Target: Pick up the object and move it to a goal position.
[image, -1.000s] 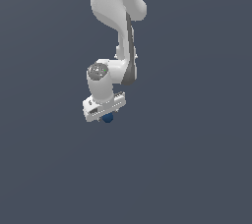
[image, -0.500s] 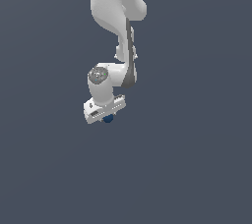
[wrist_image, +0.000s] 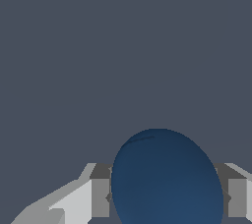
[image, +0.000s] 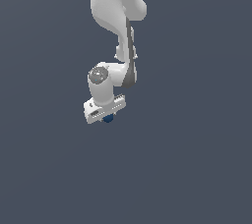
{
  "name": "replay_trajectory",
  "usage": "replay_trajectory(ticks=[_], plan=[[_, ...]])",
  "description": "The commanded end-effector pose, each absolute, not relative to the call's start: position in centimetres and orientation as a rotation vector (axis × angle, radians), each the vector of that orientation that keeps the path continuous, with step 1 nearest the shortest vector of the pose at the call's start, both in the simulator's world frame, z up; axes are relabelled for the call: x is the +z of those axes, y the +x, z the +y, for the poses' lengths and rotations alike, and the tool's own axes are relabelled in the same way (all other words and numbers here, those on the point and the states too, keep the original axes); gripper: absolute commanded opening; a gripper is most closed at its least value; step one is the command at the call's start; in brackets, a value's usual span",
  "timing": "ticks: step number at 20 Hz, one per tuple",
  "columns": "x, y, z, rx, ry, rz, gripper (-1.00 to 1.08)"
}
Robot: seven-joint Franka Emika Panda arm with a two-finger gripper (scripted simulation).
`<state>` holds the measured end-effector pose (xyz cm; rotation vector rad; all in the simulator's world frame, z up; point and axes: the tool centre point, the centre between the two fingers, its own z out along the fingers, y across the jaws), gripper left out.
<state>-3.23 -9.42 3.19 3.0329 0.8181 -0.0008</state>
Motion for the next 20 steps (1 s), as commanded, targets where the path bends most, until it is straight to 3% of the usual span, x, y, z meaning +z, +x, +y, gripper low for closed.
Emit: replay_trajectory(ticks=[1,20], plan=[[3.4,-3.3,-9.1,0.000,3.032,0.819,-1.00],[7.9,-6.0,-2.7,0.000,3.032,0.820,-1.00]])
